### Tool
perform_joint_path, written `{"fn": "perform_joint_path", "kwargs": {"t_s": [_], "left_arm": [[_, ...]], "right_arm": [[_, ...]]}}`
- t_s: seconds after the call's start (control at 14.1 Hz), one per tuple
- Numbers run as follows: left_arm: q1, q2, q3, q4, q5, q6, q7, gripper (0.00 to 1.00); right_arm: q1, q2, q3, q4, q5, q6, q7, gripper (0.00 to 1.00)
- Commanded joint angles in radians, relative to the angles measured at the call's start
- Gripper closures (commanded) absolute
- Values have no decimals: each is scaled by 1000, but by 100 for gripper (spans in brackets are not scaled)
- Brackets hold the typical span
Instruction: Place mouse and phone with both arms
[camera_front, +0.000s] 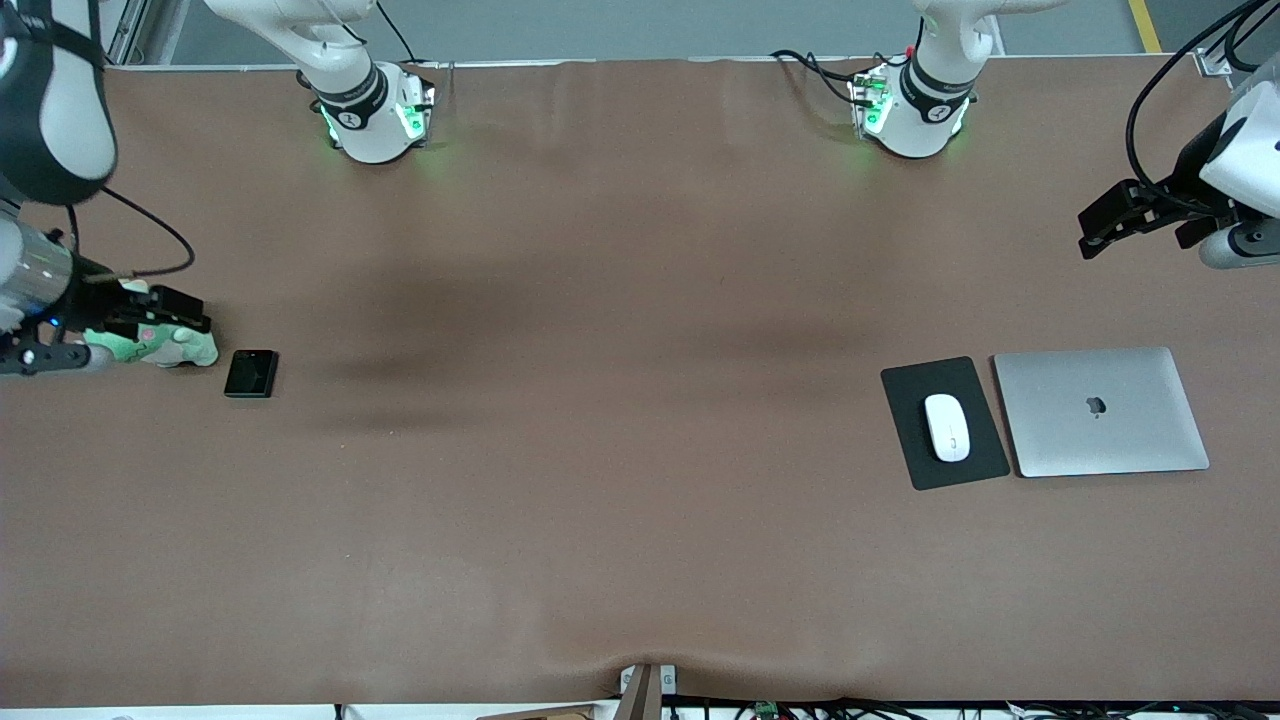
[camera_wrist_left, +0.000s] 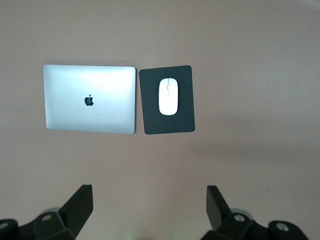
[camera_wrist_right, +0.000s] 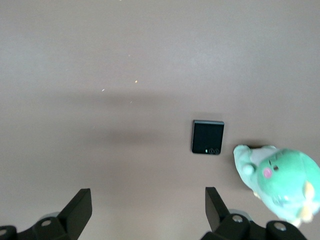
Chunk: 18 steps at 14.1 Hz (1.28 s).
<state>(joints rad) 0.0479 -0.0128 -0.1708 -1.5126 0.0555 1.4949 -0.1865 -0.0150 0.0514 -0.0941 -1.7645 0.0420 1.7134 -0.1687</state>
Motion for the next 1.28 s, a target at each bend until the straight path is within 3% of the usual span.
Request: {"fn": "perform_joint_path", "kwargs": {"t_s": [0.0,0.57,1.07,1.21], "left_arm": [[-3,-21,7,-5,-13,-10,24,0],[-5,-21,4,-3,-11,-12,27,0],[-3,-19,4,2,-19,-13,25,0],[0,-18,17,2,-89,-13,24,0]], "right_arm": [[1,5,10,94,-13,-96,20,0],[3,4,13,260,-11,-322,92,0],[30,-16,13,264,-7,-324,130,0],[29,-16,10,264,-7,-321,135,0]]}}
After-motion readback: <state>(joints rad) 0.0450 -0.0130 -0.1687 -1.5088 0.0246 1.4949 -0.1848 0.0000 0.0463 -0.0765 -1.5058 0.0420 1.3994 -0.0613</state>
